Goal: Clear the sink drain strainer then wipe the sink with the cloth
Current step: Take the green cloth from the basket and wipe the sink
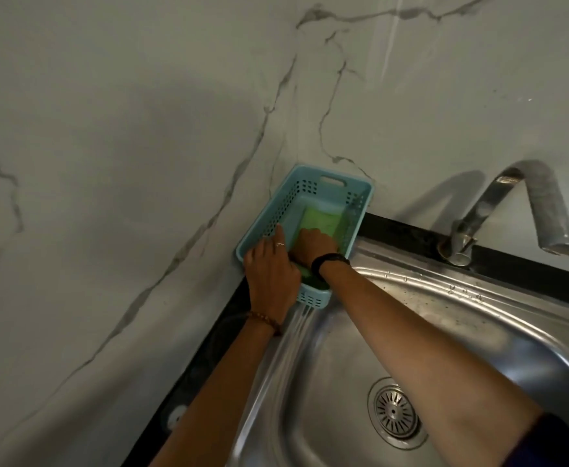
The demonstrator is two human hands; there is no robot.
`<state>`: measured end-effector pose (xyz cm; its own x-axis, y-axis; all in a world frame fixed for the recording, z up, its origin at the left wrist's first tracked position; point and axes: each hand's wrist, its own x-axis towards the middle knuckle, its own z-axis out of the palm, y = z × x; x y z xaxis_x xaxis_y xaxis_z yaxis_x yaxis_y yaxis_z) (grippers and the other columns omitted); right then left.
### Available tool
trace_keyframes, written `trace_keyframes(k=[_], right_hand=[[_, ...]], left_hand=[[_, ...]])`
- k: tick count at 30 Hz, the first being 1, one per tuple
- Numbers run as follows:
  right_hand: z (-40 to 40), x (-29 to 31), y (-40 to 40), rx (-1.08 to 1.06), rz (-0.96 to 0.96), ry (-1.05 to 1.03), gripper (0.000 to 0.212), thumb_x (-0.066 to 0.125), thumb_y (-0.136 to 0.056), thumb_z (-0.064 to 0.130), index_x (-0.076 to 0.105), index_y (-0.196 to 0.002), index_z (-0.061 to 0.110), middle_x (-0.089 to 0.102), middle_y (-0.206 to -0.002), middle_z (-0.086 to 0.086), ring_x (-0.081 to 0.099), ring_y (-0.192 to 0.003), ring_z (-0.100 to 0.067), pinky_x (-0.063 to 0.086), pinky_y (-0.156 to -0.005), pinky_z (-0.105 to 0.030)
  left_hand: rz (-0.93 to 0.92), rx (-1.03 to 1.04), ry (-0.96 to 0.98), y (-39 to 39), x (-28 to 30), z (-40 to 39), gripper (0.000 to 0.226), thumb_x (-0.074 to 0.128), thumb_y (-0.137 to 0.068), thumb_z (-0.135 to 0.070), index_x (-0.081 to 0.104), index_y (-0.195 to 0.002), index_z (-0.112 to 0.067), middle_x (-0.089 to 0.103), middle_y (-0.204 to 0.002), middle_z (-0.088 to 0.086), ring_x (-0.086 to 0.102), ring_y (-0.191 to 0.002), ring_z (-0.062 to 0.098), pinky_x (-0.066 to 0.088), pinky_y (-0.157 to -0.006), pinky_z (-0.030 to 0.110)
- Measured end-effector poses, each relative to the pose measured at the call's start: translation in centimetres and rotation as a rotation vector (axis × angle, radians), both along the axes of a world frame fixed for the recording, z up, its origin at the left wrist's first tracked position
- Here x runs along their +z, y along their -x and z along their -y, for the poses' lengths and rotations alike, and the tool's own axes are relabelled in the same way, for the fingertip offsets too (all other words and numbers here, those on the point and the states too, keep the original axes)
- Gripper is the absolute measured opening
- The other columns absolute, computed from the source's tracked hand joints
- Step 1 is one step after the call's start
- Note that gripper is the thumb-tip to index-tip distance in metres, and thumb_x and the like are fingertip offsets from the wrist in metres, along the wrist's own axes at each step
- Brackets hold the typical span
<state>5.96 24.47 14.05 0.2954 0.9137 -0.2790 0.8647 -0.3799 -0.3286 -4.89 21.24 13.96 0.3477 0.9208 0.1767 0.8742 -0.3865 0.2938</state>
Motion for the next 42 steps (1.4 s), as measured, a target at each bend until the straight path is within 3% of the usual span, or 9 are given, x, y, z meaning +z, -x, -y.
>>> trace_keyframes(k=[5,13,16,20,27,32,37,40,42], right_hand=[[-0.4,0.2,0.1,0.062,0.109,0.011,0.031,0.051,-0.092,0.023,0.056,-0.114,0.001,0.061,-0.116,-0.017,0.06,-0.102,-0.03,0.048,-0.079,-0.034],[6.4,9.7,-3.3,-0.335,-0.831,-0.585,0.018,0.047,-0.088,0.022,0.05,-0.077,0.007,0.052,-0.075,-0.002,0.05,-0.07,-0.017,0.039,-0.059,-0.028],[11.4,11.5,-4.2,-0.442,-1.45,-0.695,0.018,0.042,-0.086,0.011,0.06,-0.085,0.013,0.062,-0.082,-0.001,0.058,-0.077,-0.016,0.052,-0.061,-0.025],[17.5,9.4,-4.4,-0.539,-1.486,-0.765,0.04,0.039,-0.085,0.0,0.054,-0.111,0.026,0.062,-0.103,0.004,0.059,-0.091,-0.013,0.052,-0.067,-0.029],[23.5,4.2,-3.5,-0.501,-1.036,-0.7,0.036,0.035,-0.098,0.017,0.044,-0.131,0.031,0.047,-0.129,0.007,0.053,-0.109,0.005,0.048,-0.082,-0.014],[24.6,0.9,-2.5,-0.76,-1.611,-0.672,0.043,0.034,-0.096,0.042,0.058,-0.119,0.016,0.072,-0.101,-0.005,0.068,-0.092,-0.014,0.054,-0.076,-0.028],[26.0,-0.1,-2.2,-0.888,-1.957,-0.606,0.057,0.031,-0.091,0.055,0.075,-0.096,0.019,0.076,-0.091,-0.007,0.073,-0.081,-0.02,0.058,-0.062,-0.03],[27.9,-0.9,-1.4,-0.82,-2.092,-0.693,0.046,0.042,-0.097,0.032,0.077,-0.084,0.004,0.075,-0.085,-0.016,0.072,-0.079,-0.018,0.058,-0.069,-0.026],[28.8,-0.4,-0.8,-0.728,-2.156,-0.745,0.018,0.082,-0.064,0.003,0.072,-0.073,-0.007,0.071,-0.067,-0.021,0.071,-0.061,-0.015,0.057,-0.058,-0.021]], left_hand=[[0.084,0.011,-0.002,-0.3,0.3,0.0,0.067,0.038,-0.087,-0.01,0.01,-0.148,-0.01,0.035,-0.149,0.008,0.034,-0.136,0.018,0.021,-0.112,0.033],[-0.003,0.003,0.013,-0.6,1.5,0.4,0.056,0.033,-0.096,-0.019,0.015,-0.146,-0.005,0.032,-0.149,0.016,0.038,-0.133,0.024,0.024,-0.113,0.035],[0.783,-0.039,0.389,-2.0,4.3,2.7,0.033,0.034,-0.1,-0.02,0.062,-0.1,-0.003,0.061,-0.109,0.029,0.059,-0.105,0.036,0.047,-0.09,0.026],[1.631,0.006,1.16,-4.7,7.3,6.9,0.045,0.028,-0.097,-0.044,0.061,-0.101,-0.015,0.069,-0.102,0.002,0.07,-0.079,0.012,0.054,-0.07,0.026],[1.181,-0.299,0.967,-5.8,6.5,12.5,0.016,0.053,-0.092,-0.019,0.068,-0.096,-0.016,0.073,-0.085,0.001,0.07,-0.077,0.014,0.058,-0.07,0.025],[0.831,-0.289,0.899,-7.4,6.3,15.2,0.014,0.065,-0.084,-0.028,0.072,-0.083,-0.016,0.071,-0.085,0.014,0.069,-0.085,0.032,0.056,-0.083,0.045],[0.884,-0.108,1.081,-7.4,5.0,15.3,0.021,0.061,-0.087,-0.034,0.065,-0.073,-0.019,0.069,-0.077,0.002,0.07,-0.069,0.022,0.06,-0.06,0.03],[0.888,-0.091,1.128,-7.7,4.7,14.9,0.029,0.053,-0.091,-0.035,0.069,-0.089,-0.011,0.068,-0.085,0.002,0.068,-0.06,0.018,0.057,-0.05,0.024],[0.837,-0.111,1.072,-8.2,4.4,14.7,0.031,0.048,-0.094,-0.034,0.069,-0.092,-0.01,0.069,-0.094,0.007,0.067,-0.061,0.018,0.055,-0.049,0.02]])
